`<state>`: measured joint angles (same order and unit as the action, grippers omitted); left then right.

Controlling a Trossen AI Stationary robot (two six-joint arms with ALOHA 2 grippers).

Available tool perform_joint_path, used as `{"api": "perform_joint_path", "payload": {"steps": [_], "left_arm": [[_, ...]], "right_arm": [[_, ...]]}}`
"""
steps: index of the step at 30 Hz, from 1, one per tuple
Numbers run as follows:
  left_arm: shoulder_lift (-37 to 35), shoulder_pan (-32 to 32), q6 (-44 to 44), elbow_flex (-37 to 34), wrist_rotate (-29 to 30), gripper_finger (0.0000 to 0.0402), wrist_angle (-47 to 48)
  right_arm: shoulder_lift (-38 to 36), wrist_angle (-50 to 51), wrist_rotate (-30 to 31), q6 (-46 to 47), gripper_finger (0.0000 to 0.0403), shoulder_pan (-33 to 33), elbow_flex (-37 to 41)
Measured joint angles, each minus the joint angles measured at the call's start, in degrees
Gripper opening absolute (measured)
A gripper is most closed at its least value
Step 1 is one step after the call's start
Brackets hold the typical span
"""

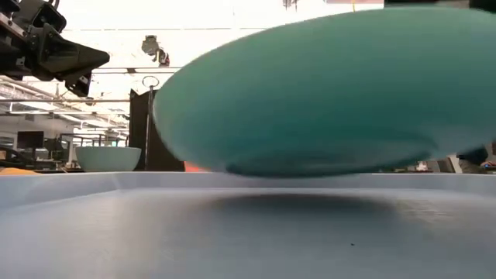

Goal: Set up tray
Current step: Put the light blue plate on the blue serving tray

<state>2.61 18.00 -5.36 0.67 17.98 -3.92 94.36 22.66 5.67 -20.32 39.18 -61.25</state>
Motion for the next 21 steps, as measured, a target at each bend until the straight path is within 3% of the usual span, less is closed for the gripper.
{"api": "perform_joint_path", "payload": {"steps": [8, 21], "left_arm": [[0.00, 0.00, -1.13, 0.07, -0.02, 0.0021, 0.70], [0.02, 0.00, -1.30, 0.07, -0.02, 0.0021, 0.85]], "right_arm": [[3.78, -0.53, 0.00, -0.37, 0.0000, 0.85, 0.00], [4.04, -1.78, -3.07, 2.18, 0.0000, 1.44, -0.02]]}}
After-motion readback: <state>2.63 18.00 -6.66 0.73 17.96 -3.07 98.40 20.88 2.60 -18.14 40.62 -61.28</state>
